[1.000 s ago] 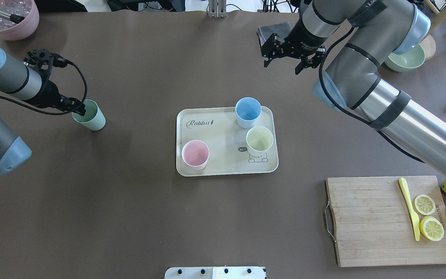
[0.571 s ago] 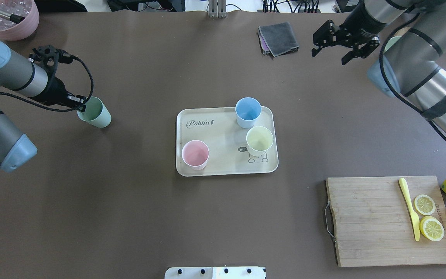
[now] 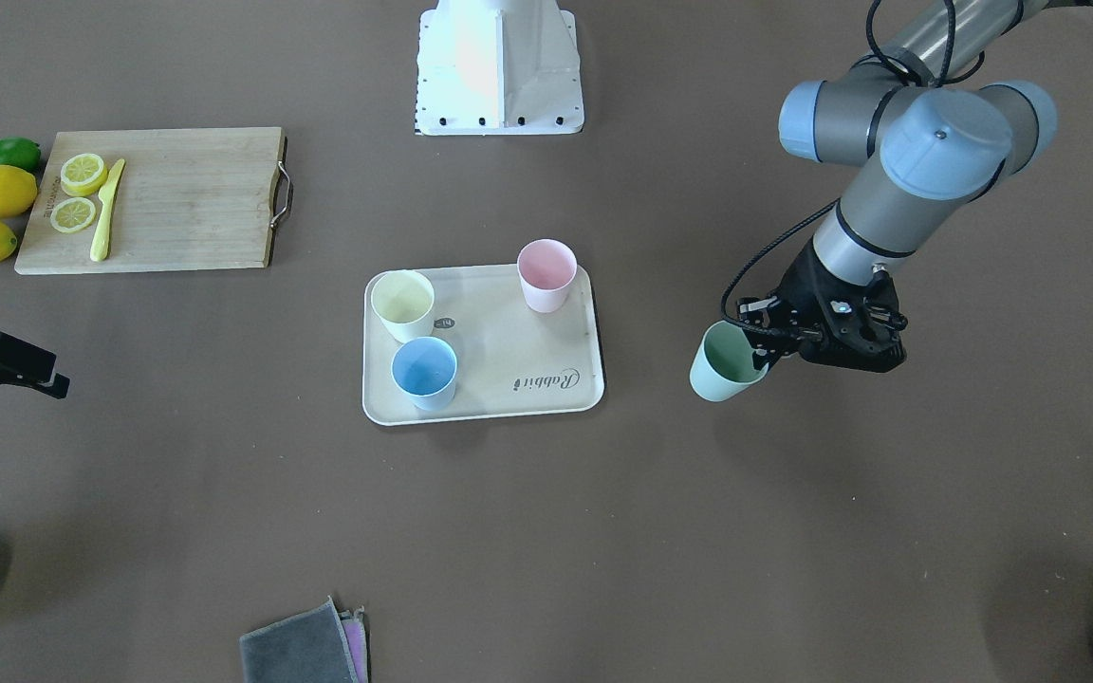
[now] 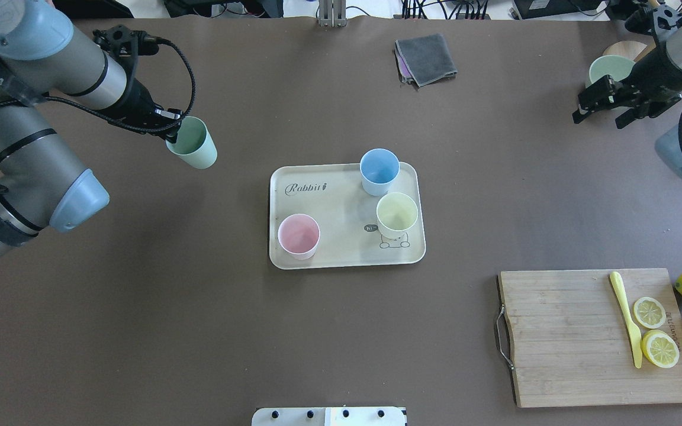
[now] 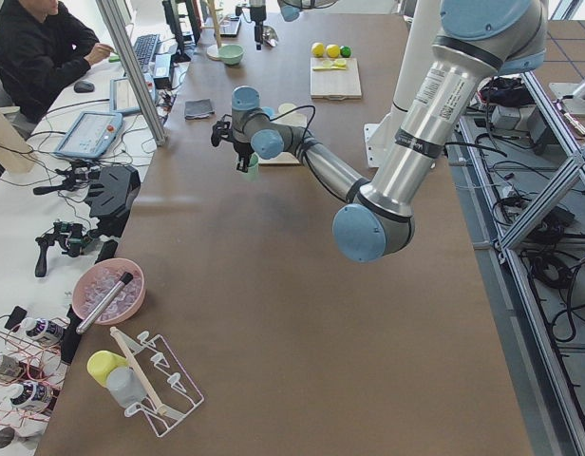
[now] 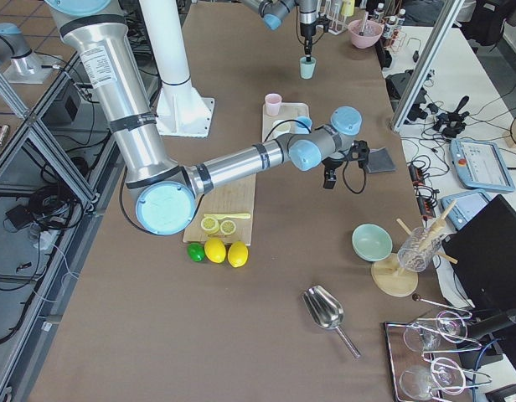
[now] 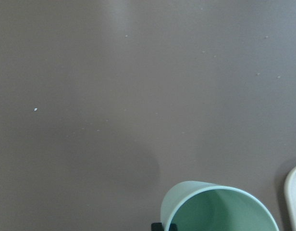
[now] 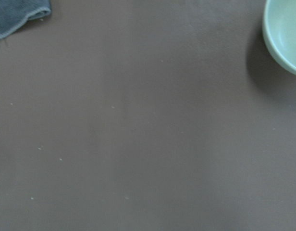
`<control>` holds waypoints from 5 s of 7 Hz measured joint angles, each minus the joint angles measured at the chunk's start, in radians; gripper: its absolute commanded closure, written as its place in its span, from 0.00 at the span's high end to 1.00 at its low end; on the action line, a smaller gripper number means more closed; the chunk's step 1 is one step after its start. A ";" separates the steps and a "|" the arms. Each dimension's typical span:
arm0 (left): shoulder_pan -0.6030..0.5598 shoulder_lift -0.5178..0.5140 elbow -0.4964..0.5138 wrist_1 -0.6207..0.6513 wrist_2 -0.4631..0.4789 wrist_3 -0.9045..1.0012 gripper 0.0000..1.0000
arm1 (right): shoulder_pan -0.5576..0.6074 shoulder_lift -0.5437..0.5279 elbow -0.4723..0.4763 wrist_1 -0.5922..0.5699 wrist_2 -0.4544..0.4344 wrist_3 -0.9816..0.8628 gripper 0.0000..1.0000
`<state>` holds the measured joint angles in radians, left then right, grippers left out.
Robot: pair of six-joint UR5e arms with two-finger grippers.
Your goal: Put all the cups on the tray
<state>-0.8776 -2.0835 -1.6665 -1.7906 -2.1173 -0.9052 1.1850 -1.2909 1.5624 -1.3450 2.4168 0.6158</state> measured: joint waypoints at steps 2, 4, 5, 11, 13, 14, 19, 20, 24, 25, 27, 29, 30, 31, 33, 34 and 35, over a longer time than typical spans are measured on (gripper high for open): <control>0.060 -0.063 -0.001 0.025 0.007 -0.099 0.00 | 0.009 -0.059 -0.002 0.001 -0.031 -0.045 1.00; 0.133 -0.102 0.003 0.026 0.042 -0.176 0.00 | 0.016 -0.086 -0.007 -0.002 -0.073 -0.077 1.00; 0.171 -0.119 0.009 0.026 0.078 -0.206 0.00 | 0.019 -0.095 -0.010 -0.003 -0.093 -0.090 1.00; 0.246 -0.212 0.123 0.013 0.189 -0.248 0.13 | 0.050 -0.189 -0.010 0.007 -0.116 -0.165 1.00; 0.251 -0.212 0.130 0.010 0.205 -0.243 0.46 | 0.057 -0.193 -0.008 0.007 -0.113 -0.169 1.00; 0.254 -0.211 0.136 0.000 0.219 -0.242 0.66 | 0.062 -0.193 -0.005 0.005 -0.109 -0.170 1.00; 0.139 -0.150 0.046 -0.016 0.171 -0.111 0.98 | 0.147 -0.196 0.001 -0.005 -0.052 -0.189 1.00; 0.084 -0.079 -0.016 -0.023 0.140 -0.052 0.98 | 0.179 -0.206 0.001 -0.005 -0.036 -0.229 1.00; -0.141 0.199 -0.174 -0.131 0.122 0.050 0.98 | 0.242 -0.226 -0.014 0.011 -0.141 -0.291 1.00; -0.169 0.257 -0.177 -0.170 0.122 0.094 0.98 | 0.253 -0.227 -0.009 0.009 -0.127 -0.296 1.00; -0.203 0.333 -0.147 -0.200 0.121 0.164 0.98 | 0.301 -0.233 0.023 -0.018 -0.050 -0.302 1.00; -0.285 0.396 -0.099 -0.188 0.036 0.290 0.98 | 0.322 -0.245 0.128 -0.159 -0.026 -0.312 1.00; -0.351 0.432 -0.081 -0.186 -0.032 0.340 0.98 | 0.332 -0.271 0.181 -0.220 -0.025 -0.328 1.00; -0.421 0.478 -0.073 -0.184 -0.095 0.415 0.98 | 0.342 -0.300 0.207 -0.244 -0.023 -0.338 1.00; -0.536 0.584 -0.063 -0.178 -0.186 0.618 0.98 | 0.360 -0.334 0.215 -0.252 -0.016 -0.344 1.00; -0.572 0.632 -0.062 -0.178 -0.199 0.685 0.98 | 0.365 -0.342 0.221 -0.253 -0.019 -0.344 1.00; -0.596 0.659 -0.061 -0.176 -0.204 0.731 0.98 | 0.369 -0.345 0.225 -0.255 -0.033 -0.344 1.00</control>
<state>-1.4741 -1.4244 -1.7274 -1.9662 -2.3213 -0.1746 1.5540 -1.6362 1.7870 -1.5996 2.3835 0.2722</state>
